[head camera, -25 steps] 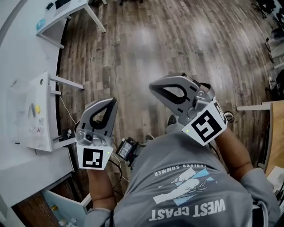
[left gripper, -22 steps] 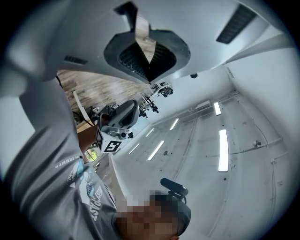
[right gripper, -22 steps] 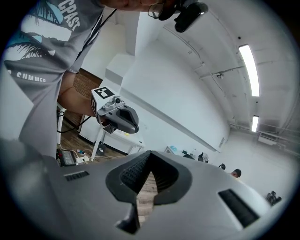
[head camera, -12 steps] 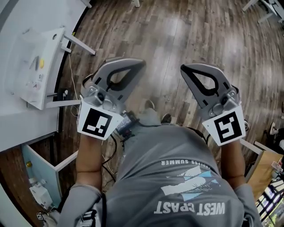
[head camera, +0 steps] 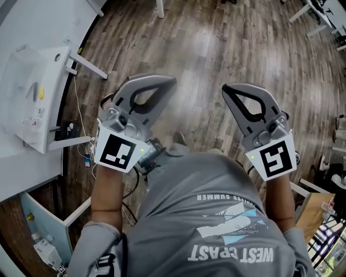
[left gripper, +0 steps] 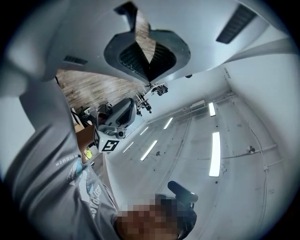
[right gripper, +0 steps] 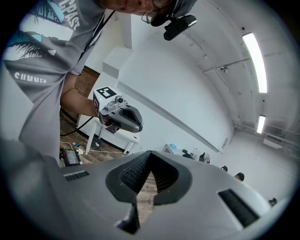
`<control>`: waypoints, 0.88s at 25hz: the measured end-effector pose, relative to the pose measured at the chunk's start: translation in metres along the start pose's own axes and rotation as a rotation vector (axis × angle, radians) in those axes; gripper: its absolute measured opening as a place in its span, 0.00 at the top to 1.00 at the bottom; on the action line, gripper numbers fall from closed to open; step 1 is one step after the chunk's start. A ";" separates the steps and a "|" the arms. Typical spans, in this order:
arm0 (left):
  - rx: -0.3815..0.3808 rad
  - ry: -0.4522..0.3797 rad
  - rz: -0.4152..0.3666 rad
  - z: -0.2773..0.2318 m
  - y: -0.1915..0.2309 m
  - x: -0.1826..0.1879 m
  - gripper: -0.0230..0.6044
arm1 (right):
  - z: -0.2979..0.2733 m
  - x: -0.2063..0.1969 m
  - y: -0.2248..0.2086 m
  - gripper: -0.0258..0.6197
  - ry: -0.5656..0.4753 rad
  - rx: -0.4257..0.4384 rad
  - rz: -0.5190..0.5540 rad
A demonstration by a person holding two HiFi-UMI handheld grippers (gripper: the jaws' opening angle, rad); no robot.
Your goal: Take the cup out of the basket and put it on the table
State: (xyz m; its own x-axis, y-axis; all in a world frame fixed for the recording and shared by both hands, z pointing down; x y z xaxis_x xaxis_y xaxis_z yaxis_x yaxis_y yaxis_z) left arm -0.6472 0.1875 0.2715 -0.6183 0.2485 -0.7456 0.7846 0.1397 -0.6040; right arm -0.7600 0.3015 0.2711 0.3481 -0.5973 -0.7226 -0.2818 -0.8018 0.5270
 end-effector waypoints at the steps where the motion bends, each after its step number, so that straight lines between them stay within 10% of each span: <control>1: 0.001 -0.003 -0.004 -0.002 0.007 -0.004 0.95 | -0.005 0.002 -0.004 0.94 0.003 -0.006 -0.004; 22: 0.055 0.111 0.045 -0.111 0.087 -0.035 0.95 | -0.110 -0.032 -0.120 0.94 -0.090 0.134 0.027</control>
State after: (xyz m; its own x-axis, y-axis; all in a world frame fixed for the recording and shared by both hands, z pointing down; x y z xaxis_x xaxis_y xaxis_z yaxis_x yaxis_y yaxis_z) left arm -0.5519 0.2973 0.2765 -0.5709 0.3581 -0.7388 0.8061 0.0739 -0.5871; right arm -0.6391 0.4142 0.2802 0.2586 -0.6097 -0.7493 -0.4090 -0.7718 0.4868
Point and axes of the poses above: the fingertips, and each gripper's own axes: z backward along the fingers, y to its left, x out of its top, the point moved 5 cm from there along z, backward along the fingers, and after that the axes turned 14 degrees about y, right-handed, at the moved point
